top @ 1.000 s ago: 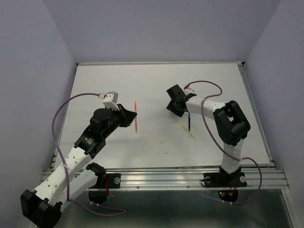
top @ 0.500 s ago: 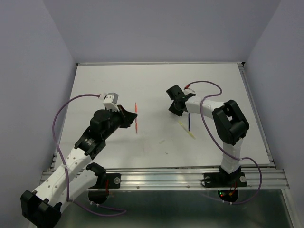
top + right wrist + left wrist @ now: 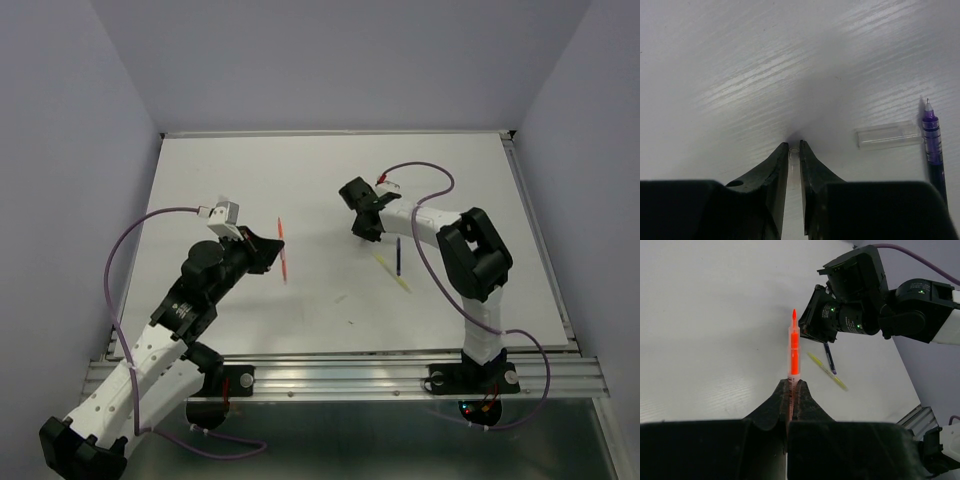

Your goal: Insert the pens into the pen caps

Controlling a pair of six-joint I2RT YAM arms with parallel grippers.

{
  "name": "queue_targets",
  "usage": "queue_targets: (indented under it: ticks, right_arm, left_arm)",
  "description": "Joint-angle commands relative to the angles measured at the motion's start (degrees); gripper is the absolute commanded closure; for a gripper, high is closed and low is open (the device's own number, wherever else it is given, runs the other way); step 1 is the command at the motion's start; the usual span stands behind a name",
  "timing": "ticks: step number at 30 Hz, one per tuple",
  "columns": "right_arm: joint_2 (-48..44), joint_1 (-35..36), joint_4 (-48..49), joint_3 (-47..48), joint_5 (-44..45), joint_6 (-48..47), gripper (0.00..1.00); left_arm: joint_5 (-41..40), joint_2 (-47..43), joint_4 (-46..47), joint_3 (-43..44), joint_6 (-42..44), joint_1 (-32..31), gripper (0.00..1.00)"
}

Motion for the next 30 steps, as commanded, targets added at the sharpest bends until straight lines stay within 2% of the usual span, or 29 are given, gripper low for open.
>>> queue_targets:
  ticks: [1,2,6,12,15,18,20,21,26,30]
  right_arm:
    - [3.39,1.23,-1.09,0.42,0.22,0.17,0.82]
    - [3.31,1.23,-1.01,0.42,0.56,0.17,0.82]
    - [2.08,1.76,1.62,0.77,-0.65,-1.41,0.99]
    - [-2.75,2.29,10.14,-2.56,-1.98,-4.39,0.99]
    - [-7.32,2.29,21.28,-6.95,-3.73,-8.35,0.99]
    - [-12.06,2.29,28.24,-11.26,-5.49,-14.31,0.99]
    - [-14.89,2.29,37.29,-14.17,-8.30,-17.04,0.99]
    - [-17.59,2.29,42.10,-16.96,-9.61,-19.67,0.99]
    - [-23.76,2.29,51.61,-21.81,-14.61,-26.36,0.99]
    - [-28.33,2.29,60.86,-25.07,-21.48,-32.24,0.99]
  left_arm:
    - [-1.35,-1.49,1.62,-0.96,-0.95,-0.30,1.00]
    - [-1.35,-1.49,1.53,-0.96,-0.95,-0.30,1.00]
    - [-1.17,-0.96,1.00,-0.70,-1.13,-0.30,1.00]
    - [-0.74,-0.17,1.00,-0.35,-1.13,-0.30,1.00]
    - [0.32,0.97,1.26,0.18,-0.42,-0.30,1.00]
    - [2.51,2.11,2.05,0.71,-0.16,-0.30,1.00]
    - [4.45,2.99,2.85,1.06,0.63,-0.30,1.00]
    - [6.45,3.60,3.81,1.23,1.33,-0.30,1.00]
    - [11.91,4.14,6.18,0.89,2.12,-0.30,1.00]
    - [22.78,5.80,12.50,-0.70,1.95,-0.30,1.00]
